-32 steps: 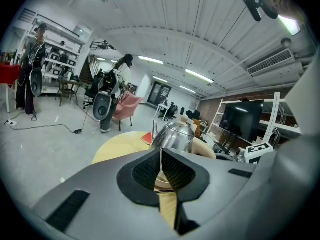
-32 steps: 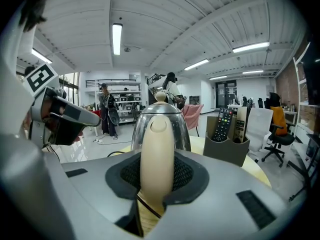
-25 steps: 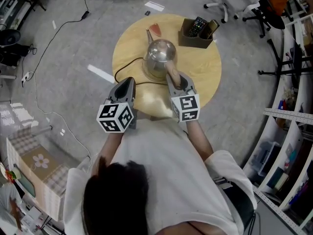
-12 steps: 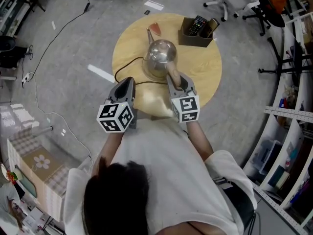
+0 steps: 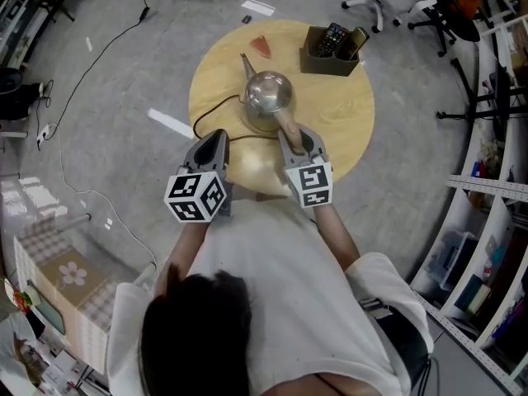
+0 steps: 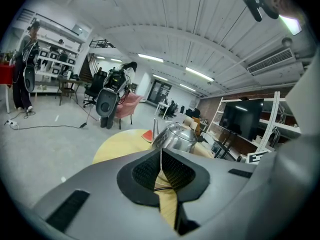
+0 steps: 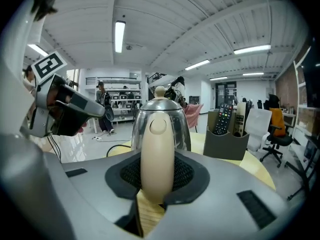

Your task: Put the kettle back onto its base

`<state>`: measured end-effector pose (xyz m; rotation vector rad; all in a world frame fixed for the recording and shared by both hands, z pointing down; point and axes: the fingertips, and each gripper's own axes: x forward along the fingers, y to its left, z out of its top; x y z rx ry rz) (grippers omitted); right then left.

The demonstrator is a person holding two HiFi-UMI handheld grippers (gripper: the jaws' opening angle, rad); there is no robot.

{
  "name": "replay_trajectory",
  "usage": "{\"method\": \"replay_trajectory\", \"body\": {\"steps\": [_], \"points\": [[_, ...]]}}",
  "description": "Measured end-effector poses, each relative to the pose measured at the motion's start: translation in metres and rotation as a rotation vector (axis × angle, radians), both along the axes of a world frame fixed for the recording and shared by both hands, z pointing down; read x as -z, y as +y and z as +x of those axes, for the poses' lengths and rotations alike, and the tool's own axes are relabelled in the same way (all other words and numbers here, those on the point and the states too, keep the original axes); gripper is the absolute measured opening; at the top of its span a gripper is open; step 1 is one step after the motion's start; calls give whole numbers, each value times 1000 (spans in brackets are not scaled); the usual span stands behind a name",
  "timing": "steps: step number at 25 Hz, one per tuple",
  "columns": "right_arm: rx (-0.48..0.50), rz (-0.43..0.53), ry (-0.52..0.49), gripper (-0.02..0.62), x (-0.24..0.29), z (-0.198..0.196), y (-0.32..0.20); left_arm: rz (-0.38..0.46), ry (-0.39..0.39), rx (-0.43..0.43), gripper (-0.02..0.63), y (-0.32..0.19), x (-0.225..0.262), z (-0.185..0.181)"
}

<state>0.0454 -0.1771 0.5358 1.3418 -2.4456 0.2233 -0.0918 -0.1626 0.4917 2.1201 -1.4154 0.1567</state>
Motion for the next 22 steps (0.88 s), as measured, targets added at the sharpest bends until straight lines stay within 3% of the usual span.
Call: {"method": "replay_trajectory", "body": {"steps": [22], "points": [[-12,24,-4,98,-3,-2,4,10,13,18,32,7,1,0]]}}
